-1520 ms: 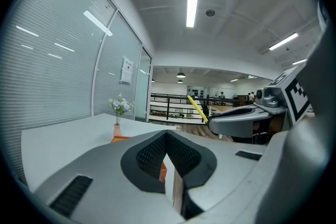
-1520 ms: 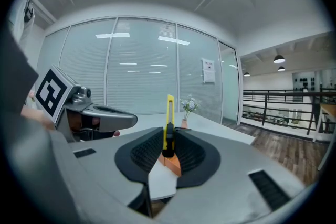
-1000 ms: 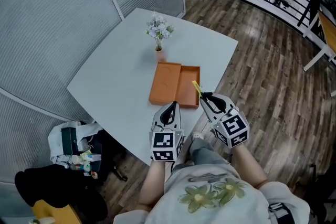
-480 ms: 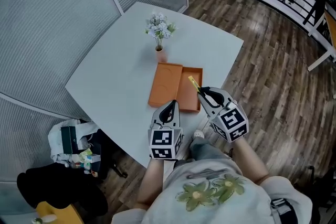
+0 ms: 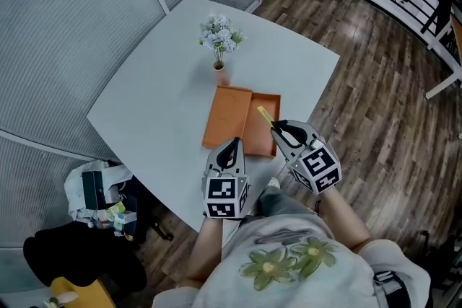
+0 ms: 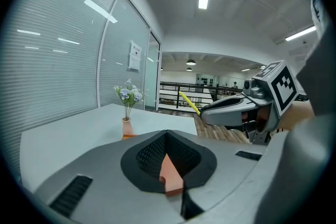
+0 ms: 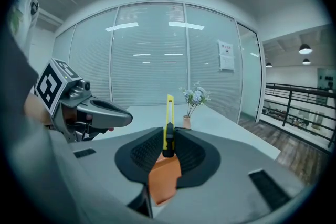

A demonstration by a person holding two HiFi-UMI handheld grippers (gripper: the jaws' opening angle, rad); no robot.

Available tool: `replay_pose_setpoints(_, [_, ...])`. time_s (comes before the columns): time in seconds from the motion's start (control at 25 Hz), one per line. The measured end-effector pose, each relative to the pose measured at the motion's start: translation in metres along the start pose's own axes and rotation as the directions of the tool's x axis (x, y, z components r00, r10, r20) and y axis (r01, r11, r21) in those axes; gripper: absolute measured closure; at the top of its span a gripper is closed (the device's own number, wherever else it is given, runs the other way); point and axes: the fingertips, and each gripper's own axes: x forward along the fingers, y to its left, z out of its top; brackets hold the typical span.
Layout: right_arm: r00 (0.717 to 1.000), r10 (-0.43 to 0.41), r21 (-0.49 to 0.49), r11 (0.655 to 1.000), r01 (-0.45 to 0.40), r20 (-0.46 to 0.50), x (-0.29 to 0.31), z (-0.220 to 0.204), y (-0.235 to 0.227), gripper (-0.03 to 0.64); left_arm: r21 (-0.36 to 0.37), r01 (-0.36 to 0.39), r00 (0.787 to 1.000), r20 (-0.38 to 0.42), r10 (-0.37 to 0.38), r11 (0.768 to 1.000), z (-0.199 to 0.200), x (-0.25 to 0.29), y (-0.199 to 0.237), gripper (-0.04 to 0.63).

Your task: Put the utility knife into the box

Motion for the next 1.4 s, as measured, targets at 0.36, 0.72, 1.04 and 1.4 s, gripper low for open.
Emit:
replay_pose_setpoints(0.36, [0.999,0.023,-0.018,1.000,-0.023,-0.034,0.017,-0.011,-0.008,0.546,-0.005,-0.016,1.000,-0.023,0.016,1.000,-0.004,0.014,0.013,0.595])
replay_pose_setpoints(0.72, [0.994,0.066,-0.069,0.995,-0.072,-0.087,0.033,-0.025,-0.011,0.546,-0.003,-0.024,0.998,-0.050,0.023,1.000,-0.008,0.026,0.021,0.595])
replay_pose_setpoints(1.04, [0.986,0.097,-0.088,0.990,-0.109,-0.139,0.044,-0.042,-0.011,0.546,-0.020,-0.046,0.996,-0.076,0.044,0.999,-0.015,0.029,0.030,0.595])
replay_pose_setpoints(1.4, [0.974,0.135,-0.102,0.983,-0.155,-0.180,0.056,-0.052,-0.005,0.546,-0.038,-0.060,0.994,-0.091,0.056,0.997,-0.023,0.029,0.037,0.595])
